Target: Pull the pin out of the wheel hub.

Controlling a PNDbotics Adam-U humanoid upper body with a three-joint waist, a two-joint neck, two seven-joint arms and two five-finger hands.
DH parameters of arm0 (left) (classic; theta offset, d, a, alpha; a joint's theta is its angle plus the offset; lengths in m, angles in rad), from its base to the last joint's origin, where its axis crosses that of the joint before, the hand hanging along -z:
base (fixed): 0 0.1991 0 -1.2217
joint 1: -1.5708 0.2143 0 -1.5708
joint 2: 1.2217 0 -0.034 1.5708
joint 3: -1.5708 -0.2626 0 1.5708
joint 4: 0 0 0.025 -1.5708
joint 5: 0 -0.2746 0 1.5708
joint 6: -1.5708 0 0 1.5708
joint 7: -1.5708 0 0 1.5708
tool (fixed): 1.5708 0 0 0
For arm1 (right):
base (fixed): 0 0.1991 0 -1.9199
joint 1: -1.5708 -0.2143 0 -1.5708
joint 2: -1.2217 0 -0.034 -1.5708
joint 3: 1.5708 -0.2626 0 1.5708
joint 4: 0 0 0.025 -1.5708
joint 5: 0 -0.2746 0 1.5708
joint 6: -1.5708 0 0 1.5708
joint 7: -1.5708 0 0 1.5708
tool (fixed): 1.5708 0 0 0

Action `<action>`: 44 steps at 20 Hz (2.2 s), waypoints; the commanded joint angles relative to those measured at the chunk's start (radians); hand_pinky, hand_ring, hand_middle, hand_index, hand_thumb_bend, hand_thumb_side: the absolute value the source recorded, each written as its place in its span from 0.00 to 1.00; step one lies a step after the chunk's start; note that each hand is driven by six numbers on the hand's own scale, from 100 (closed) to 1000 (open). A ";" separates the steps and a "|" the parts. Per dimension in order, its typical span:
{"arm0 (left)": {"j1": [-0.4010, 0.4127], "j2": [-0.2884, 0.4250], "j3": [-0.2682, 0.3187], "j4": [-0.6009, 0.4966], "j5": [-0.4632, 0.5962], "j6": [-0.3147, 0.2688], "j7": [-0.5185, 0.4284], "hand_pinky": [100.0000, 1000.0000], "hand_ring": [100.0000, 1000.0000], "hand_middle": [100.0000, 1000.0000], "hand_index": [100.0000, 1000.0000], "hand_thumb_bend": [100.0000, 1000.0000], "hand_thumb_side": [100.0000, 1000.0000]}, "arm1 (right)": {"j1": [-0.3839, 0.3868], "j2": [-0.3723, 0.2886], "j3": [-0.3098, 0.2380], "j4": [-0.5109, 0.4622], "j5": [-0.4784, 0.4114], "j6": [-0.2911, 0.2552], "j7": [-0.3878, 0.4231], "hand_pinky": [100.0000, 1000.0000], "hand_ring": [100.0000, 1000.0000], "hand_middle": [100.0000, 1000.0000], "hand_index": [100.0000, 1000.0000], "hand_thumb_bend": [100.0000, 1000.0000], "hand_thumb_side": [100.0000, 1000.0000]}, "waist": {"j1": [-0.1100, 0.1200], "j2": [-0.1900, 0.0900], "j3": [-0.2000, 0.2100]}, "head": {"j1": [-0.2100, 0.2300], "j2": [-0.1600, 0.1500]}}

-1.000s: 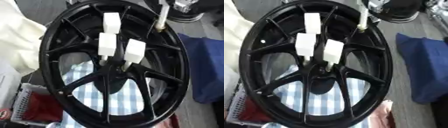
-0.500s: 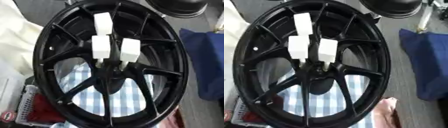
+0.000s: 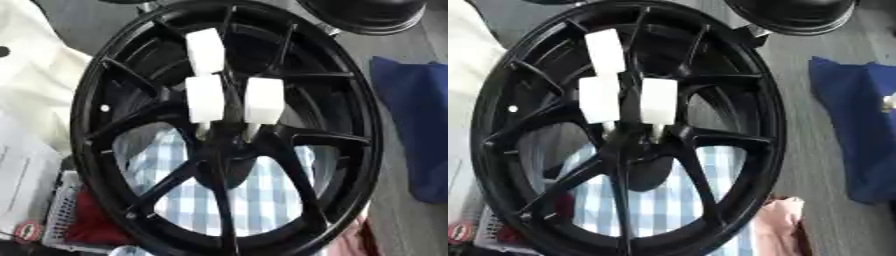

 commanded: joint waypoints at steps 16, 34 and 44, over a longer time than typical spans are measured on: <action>-0.010 0.005 0.010 -0.016 0.006 0.001 -0.001 0.65 0.78 0.67 0.72 0.00 0.76 | -0.051 0.004 -0.005 -0.054 -0.057 0.003 -0.148 0.85 0.90 0.94 0.91 0.00 0.85 | -0.002 -0.038 -0.001 | 0.007 -0.021; -0.013 0.005 0.007 -0.018 0.007 0.000 -0.006 0.65 0.78 0.67 0.72 0.00 0.76 | -0.072 -0.009 0.039 -0.130 -0.148 -0.054 -0.220 0.80 0.70 0.69 0.71 0.00 0.60 | -0.004 -0.038 0.001 | 0.002 -0.013; -0.018 0.002 0.003 -0.020 0.009 -0.001 -0.010 0.65 0.78 0.67 0.72 0.00 0.76 | -0.183 0.036 0.134 -0.230 -0.255 -0.082 -0.122 0.78 0.67 0.67 0.69 0.00 0.64 | -0.002 -0.040 0.008 | -0.002 -0.013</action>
